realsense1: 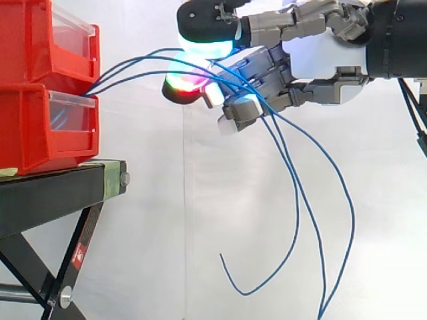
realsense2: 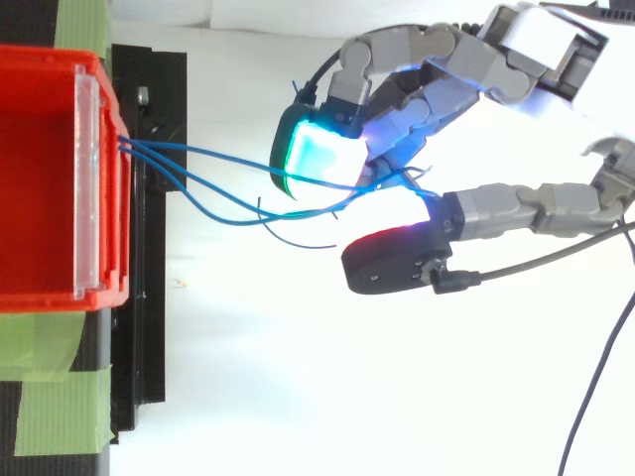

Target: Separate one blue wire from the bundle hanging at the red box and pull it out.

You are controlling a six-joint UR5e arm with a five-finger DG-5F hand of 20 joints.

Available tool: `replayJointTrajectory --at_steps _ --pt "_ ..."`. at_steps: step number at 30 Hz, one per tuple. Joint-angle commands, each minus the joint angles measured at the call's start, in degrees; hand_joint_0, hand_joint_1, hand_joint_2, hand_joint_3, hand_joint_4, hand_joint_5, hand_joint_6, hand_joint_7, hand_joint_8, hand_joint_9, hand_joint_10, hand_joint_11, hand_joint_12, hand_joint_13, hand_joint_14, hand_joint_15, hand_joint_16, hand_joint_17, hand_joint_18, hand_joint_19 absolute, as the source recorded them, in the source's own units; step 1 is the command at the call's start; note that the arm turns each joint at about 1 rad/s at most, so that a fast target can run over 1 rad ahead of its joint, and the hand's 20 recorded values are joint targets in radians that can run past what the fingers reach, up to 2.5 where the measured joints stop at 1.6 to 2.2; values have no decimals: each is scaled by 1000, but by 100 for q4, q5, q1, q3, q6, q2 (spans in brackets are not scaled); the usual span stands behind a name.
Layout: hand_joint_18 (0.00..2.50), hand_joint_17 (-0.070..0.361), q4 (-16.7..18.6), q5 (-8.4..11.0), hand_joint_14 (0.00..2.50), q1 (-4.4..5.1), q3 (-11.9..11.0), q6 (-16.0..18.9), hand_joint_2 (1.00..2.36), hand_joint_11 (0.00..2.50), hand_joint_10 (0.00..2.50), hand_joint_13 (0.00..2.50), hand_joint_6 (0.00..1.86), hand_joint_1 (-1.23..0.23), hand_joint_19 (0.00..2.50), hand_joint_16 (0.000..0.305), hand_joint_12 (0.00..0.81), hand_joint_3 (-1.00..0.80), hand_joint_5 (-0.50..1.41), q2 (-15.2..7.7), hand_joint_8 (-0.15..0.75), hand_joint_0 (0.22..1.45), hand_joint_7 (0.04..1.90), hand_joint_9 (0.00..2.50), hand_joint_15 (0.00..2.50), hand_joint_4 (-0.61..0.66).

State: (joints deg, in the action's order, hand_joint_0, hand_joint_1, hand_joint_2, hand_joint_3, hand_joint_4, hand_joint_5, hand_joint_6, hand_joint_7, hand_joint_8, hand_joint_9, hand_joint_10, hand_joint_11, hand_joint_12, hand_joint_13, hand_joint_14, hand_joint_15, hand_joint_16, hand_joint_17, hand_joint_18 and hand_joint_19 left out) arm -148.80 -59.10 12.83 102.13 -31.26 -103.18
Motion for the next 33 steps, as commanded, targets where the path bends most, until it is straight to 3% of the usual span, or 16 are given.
replayJointTrajectory --at_steps 1,6,18,30,33 --pt "585 119 9 4 79 9 0 -3 1020 1079 18 1179 773 -679 768 53 335 -259 -198 0 334 610 1172 907 1678 210" --pt "592 118 0 4 66 9 0 -3 1023 1084 17 1185 784 -701 759 52 334 -214 -198 0 342 617 1167 926 1699 206" --pt "608 114 0 4 0 9 0 -3 1035 1109 19 1230 813 -796 768 51 325 80 -183 0 333 629 1181 1012 1747 119" --pt "561 116 -9 13 4 9 0 6 1036 1083 19 1131 812 -909 718 52 337 39 -216 0 303 679 1238 875 1733 160" --pt "531 116 -9 13 3 9 0 15 1039 1069 20 1106 821 -923 696 51 337 49 -221 0 299 759 1211 860 1720 168"
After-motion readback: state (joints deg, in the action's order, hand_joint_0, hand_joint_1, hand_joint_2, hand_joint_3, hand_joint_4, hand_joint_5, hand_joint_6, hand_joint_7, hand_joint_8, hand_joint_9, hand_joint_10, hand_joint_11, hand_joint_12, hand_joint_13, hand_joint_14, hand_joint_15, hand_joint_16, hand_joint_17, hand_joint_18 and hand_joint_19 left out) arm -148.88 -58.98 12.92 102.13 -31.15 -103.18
